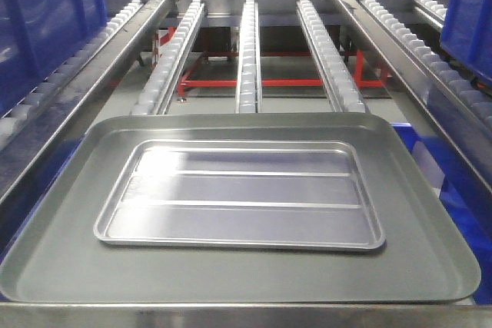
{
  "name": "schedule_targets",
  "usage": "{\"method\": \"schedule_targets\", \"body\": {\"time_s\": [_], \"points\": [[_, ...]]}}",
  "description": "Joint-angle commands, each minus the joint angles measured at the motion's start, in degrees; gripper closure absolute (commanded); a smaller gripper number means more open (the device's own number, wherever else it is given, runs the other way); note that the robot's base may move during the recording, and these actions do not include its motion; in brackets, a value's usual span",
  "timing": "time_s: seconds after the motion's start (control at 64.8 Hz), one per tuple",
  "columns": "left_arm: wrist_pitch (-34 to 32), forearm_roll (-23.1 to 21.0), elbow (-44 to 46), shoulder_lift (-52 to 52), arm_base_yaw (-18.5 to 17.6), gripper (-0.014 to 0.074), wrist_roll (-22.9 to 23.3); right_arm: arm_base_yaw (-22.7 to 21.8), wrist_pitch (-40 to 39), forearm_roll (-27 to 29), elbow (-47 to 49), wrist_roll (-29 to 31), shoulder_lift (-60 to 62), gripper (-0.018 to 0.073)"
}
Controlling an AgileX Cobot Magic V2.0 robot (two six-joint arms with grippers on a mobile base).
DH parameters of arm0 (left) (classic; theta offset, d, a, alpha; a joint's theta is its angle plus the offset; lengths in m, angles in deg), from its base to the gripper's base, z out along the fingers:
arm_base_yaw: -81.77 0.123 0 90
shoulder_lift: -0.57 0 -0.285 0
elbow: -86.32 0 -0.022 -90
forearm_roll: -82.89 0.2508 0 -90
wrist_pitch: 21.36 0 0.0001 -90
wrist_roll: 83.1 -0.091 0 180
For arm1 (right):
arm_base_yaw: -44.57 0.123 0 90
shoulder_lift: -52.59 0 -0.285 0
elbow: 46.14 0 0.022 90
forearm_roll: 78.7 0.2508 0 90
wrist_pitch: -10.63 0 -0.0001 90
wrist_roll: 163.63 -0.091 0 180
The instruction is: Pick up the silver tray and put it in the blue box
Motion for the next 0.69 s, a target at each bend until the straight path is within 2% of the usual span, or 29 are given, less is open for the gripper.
{"method": "schedule_targets", "body": {"time_s": [0.0, 0.37, 0.432, 0.509, 0.587, 0.633, 0.679], "points": [[-5.7, -0.6, 0.2, 1.1, -0.4, 0.0701, 0.1, -0.3, -5.2, -0.1, -0.2, 0.5, 1.2, 0.0510], [-7.3, -0.6, 0.2, 1.1, -0.4, 0.0701, 0.1, -0.3, -4.1, -0.1, -0.2, 0.5, 1.2, 0.0510], [-9.7, -0.6, 0.2, 1.1, -0.4, 0.0701, 0.1, -0.3, -5.7, 0.0, 0.0, 0.3, 1.2, 0.0510], [-16.8, -0.6, 0.5, 0.9, -0.4, 0.0701, 0.1, -0.3, -6.8, 0.1, 2.1, -0.3, 1.2, 0.0510], [-20.5, -0.5, 3.6, 0.6, -0.4, 0.0701, 0.1, -0.3, -6.7, 0.1, 6.3, -0.3, 1.2, 0.0510], [-19.4, 0.4, 6.3, 0.2, -0.4, 0.0701, 0.1, -0.3, -6.2, 0.1, 9.3, -0.3, 1.0, 0.0510], [-16.4, 4.0, 11.1, -0.9, -0.4, 0.0701, 0.1, -0.3, -5.7, 0.1, 13.1, -0.3, 0.0, 0.0510]]}}
